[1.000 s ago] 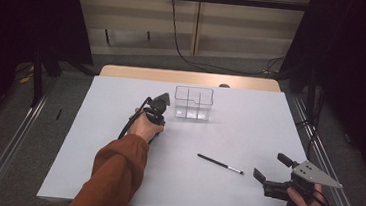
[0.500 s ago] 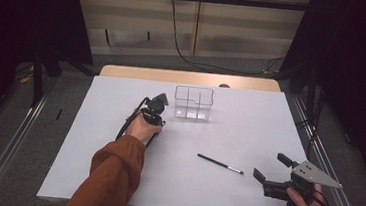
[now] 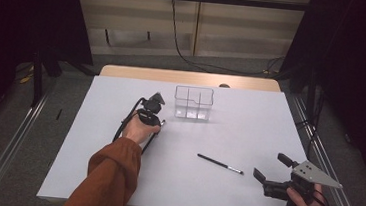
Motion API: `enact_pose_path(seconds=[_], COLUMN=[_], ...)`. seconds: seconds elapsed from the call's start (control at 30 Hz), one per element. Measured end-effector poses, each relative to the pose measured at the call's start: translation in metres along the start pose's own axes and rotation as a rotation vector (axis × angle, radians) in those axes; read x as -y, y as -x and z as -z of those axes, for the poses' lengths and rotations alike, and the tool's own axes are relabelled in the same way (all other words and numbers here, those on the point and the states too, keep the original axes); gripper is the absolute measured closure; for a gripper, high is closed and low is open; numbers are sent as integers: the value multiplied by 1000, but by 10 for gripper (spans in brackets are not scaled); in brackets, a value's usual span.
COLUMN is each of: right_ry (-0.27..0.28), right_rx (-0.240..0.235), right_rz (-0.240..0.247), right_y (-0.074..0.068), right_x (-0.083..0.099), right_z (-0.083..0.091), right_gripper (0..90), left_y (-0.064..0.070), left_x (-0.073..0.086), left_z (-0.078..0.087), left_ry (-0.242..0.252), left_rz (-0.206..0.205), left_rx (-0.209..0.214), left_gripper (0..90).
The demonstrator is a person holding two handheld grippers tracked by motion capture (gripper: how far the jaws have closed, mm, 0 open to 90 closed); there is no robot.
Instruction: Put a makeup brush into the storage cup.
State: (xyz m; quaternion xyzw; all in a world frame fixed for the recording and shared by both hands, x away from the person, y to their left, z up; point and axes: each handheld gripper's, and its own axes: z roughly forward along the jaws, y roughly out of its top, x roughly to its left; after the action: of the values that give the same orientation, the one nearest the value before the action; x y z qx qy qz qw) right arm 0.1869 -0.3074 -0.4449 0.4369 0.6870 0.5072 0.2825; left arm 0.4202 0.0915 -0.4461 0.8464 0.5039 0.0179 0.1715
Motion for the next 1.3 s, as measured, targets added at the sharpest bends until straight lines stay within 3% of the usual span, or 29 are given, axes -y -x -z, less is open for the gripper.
enact_pose_path(seconds=[0.3, 0.5, 0.63, 0.77, 0.93, 1.3], right_ry=[1, 1, 3, 4, 4, 3], right_rx=[-1, 1, 5, 5, 5, 5], right_rz=[-1, -3, -4, -5, -4, -5], right_y=[0, 0, 0, 0, 0, 0], right_x=[0, 0, 0, 0, 0, 0], right_z=[0, 0, 0, 0, 0, 0], right_gripper=[6, 7, 6, 6, 6, 6], left_y=[-6, -11, -12, -11, -11, -16], left_x=[1, 4, 8, 11, 15, 22], left_z=[18, 25, 30, 34, 37, 46], left_ry=[105, 135, 166, 209, 244, 310], left_rz=[20, 30, 21, -25, -52, -54], left_rx=[11, 21, 40, 31, 32, 54], left_gripper=[838, 838, 838, 838, 839, 840])
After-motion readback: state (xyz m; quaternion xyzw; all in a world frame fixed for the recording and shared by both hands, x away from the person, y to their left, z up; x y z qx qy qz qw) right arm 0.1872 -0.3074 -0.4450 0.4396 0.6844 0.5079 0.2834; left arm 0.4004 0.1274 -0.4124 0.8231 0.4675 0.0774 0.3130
